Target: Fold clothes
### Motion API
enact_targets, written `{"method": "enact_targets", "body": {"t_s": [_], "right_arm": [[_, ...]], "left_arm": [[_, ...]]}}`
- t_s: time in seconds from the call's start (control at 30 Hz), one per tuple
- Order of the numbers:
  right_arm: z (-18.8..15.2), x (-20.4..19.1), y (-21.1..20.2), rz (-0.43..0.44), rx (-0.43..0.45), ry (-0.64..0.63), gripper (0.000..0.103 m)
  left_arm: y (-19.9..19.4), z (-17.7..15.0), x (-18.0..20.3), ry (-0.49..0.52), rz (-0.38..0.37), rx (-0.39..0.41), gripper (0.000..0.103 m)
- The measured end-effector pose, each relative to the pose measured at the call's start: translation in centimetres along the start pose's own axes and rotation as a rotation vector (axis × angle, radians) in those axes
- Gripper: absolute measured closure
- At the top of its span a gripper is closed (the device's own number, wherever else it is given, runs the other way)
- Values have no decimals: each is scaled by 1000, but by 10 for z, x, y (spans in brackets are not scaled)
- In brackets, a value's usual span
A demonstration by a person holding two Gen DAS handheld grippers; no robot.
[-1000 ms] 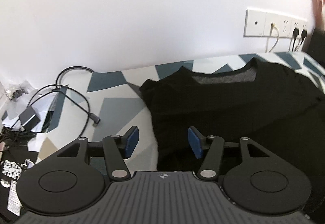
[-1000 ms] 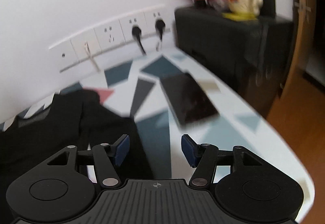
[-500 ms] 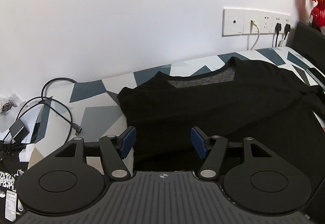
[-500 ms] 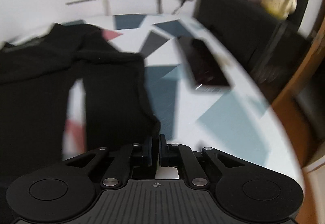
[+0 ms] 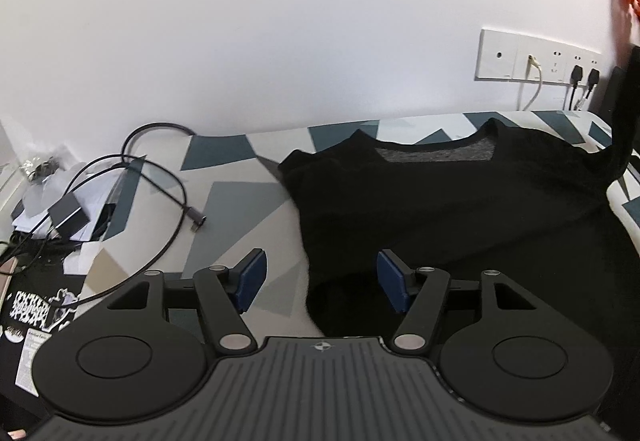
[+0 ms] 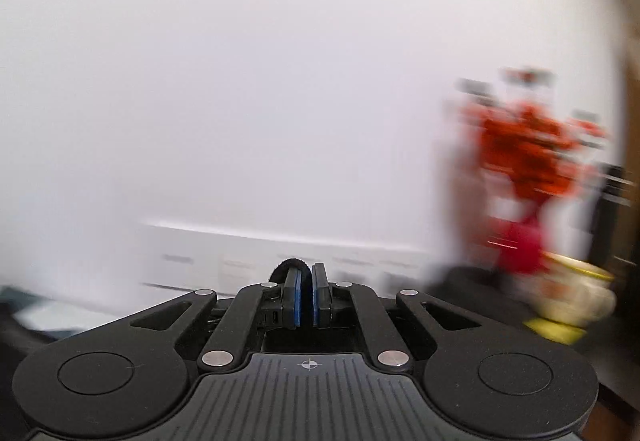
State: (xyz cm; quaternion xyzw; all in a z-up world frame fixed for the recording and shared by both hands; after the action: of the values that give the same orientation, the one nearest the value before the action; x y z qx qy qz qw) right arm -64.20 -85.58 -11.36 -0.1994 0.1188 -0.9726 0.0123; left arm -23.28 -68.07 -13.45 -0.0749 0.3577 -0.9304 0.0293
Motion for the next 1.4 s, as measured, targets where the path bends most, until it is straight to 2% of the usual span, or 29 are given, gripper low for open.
{"method": "enact_targets", "body": {"t_s": [0.13, 0.27, 0.4, 0.47, 0.53, 0.6, 0.67, 0.83, 1.0, 1.07, 1.2, 1.23, 1.27, 1.3, 1.33, 1.37, 1.4], "right_arm": [[13, -91, 18, 283, 42, -60, 99], [5, -169, 22, 520, 11, -97, 99], [-14, -222, 19, 662, -52, -139, 99], [-25, -233, 21, 715, -94, -150, 98], [-30, -241, 16, 742, -132, -165, 91], [-31, -231, 14, 730, -150, -154, 60], [-25, -206, 8, 704, -132, -116, 49], [-27, -120, -5, 606, -98, -5, 47], [-69, -66, -2, 506, -209, -19, 48], [-87, -57, 2, 488, -255, -11, 48], [-112, -60, 10, 483, -296, -26, 48], [-115, -64, 12, 485, -299, -42, 48], [-117, -67, 15, 484, -299, -54, 49], [-117, -70, 17, 481, -299, -64, 51], [-118, -73, 20, 478, -298, -74, 53], [-118, -76, 23, 475, -297, -85, 67], [-117, -74, 23, 470, -294, -78, 85]], "left_arm": [[-2, -5, -10, -25, 24, -7, 40], [-1, -12, -22, -64, 55, -26, 40], [1, -19, -34, -106, 81, -50, 40], [3, -21, -38, -122, 88, -61, 40], [6, -22, -39, -132, 91, -71, 40], [9, -21, -37, -133, 87, -76, 40], [13, -17, -30, -128, 70, -78, 40], [30, -5, 13, -38, -11, -70, 40], [54, -5, 84, 132, -104, -51, 38], [67, -10, 114, 212, -135, -54, 36], [90, -17, 161, 370, -129, -23, 37], [95, -16, 167, 386, -124, -20, 47], [98, -14, 170, 383, -124, -29, 76], [102, -11, 172, 380, -123, -37, 89], [104, -9, 173, 372, -122, -41, 95], [101, -5, 171, 352, -123, -31, 98], [97, 0, 167, 322, -124, -18, 98]]}}
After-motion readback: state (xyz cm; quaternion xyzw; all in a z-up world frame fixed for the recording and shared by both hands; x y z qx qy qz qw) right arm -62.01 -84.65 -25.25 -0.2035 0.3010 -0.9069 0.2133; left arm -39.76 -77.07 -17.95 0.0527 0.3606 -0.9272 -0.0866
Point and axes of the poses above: each gripper's, at about its wrist camera, not at the fingertips, and y roughly the way its jaws point, x to its right, z to its top, the point moved 4 cm from there along y, roughly the way its jaws point, and after that the axes turned 14 degrees about -y, right-handed, at the moved point
